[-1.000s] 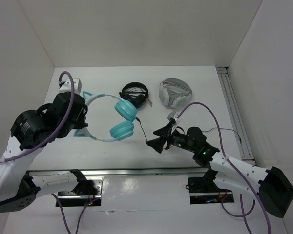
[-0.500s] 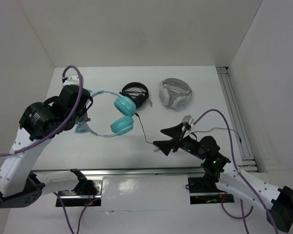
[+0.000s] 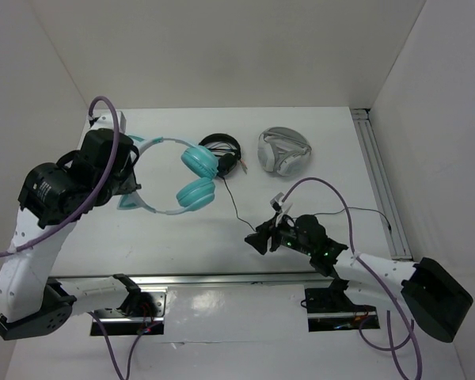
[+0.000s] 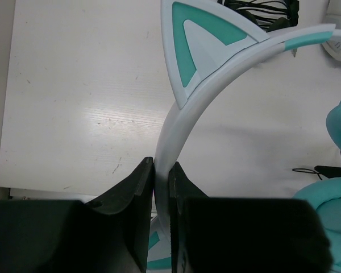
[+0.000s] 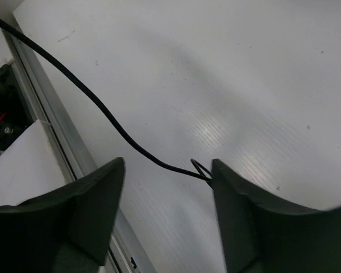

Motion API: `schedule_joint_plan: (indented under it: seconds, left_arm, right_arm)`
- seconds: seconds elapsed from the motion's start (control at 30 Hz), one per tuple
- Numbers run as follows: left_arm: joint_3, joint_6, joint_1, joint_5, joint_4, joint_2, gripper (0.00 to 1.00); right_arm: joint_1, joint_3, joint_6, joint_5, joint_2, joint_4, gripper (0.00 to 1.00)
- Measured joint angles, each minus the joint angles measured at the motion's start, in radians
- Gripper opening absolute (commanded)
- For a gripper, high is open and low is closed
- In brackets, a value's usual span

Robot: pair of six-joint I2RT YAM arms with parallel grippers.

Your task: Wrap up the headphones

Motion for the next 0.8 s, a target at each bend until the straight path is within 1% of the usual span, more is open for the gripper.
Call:
schedule_joint_plan:
  seconds: [0.07,0.1,0.2,0.37,0.43,0.47,0.53,0.63,0.7,0.73,0.8]
  left_arm:
    - [0.007,0.004,0.015,0.005,0.000,0.000,0.00]
    - [0.010,0.005,0.024,0.008,0.000,0.000,0.00]
    - [0.014,0.006,0.047,0.015,0.000,0.000,0.00]
    - [0.014,0.006,0.059,0.043,0.000,0.000,0.00]
    - [0.014,0.007,0.059,0.052,0.000,0.000,0.00]
    - [0.014,0.006,0.059,0.057,0.000,0.000,0.00]
    - [0.013,0.007,0.059,0.060,0.000,0.000,0.00]
    - [0.008,0.007,0.059,0.059,0.001,0.000,0.00]
    - [-0.006,0.007,0.059,0.046,0.005,-0.003,0.00]
    - [-0.020,0.007,0.059,0.030,0.008,-0.006,0.00]
    - [-0.050,0.008,0.059,-0.013,0.011,-0.009,0.00]
  right_arm:
    - [0.000,-0.001,-0.002,-0.005,0.054,0.042,0.56]
    - [0.000,-0.004,0.000,-0.007,0.074,0.065,0.53]
    - [0.000,-0.009,0.006,-0.009,0.122,0.123,0.53]
    - [0.003,-0.012,0.010,-0.003,0.135,0.196,0.54]
    - [0.008,-0.007,0.006,0.001,0.146,0.214,0.40]
    - [0.009,-0.003,0.002,0.004,0.156,0.221,0.29]
    - [0.009,0.006,-0.002,0.009,0.178,0.231,0.00]
    - [0.009,0.023,0.002,0.024,0.203,0.225,0.00]
    - [0.019,0.031,0.002,0.066,0.195,0.199,0.00]
    - [0.035,0.037,0.003,0.099,0.180,0.170,0.00]
    - [0.093,0.060,0.007,0.204,0.117,0.058,0.00]
